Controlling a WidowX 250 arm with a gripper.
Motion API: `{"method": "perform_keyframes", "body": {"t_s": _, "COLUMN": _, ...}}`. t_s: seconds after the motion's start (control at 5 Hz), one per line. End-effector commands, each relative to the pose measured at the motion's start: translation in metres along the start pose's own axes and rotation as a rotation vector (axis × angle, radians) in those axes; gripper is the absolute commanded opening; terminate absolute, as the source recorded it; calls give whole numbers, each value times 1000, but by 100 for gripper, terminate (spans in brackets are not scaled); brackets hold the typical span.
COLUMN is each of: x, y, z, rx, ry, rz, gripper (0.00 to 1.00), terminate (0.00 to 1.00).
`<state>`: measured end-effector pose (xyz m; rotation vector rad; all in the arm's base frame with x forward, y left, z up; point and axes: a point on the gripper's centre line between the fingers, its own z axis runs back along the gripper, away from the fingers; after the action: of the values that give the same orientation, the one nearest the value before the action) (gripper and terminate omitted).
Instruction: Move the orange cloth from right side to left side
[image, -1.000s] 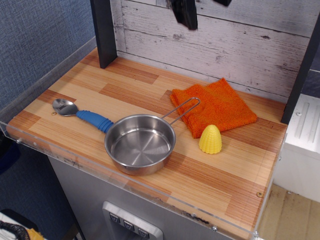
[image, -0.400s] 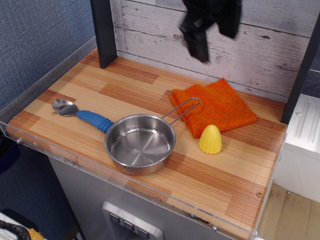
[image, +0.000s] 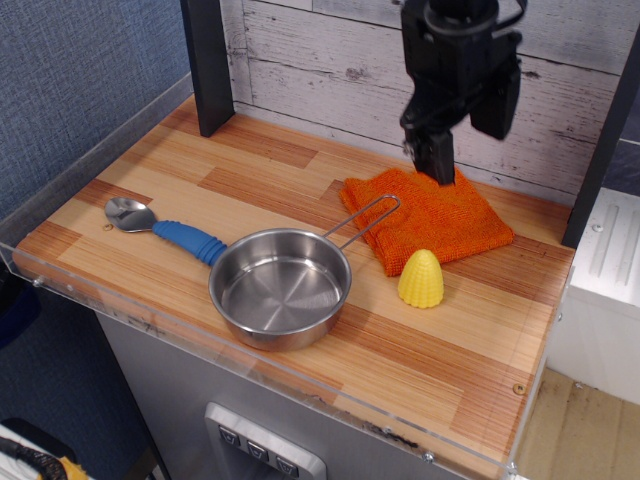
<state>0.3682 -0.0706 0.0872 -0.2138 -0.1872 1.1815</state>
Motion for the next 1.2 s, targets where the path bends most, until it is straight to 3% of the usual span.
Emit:
{"method": "perform_keyframes", "body": {"t_s": 0.0, "x": -8, "y": 5, "z": -15, "rx": 0, "ry": 22, "rz": 4, "gripper": 100, "terminate": 0}}
{"method": "perform_keyframes", "body": {"t_s": 1.0, "x": 12, "y": -3, "z": -59, "rx": 32, "ry": -39, "rz": 52, "gripper": 100, "terminate": 0}}
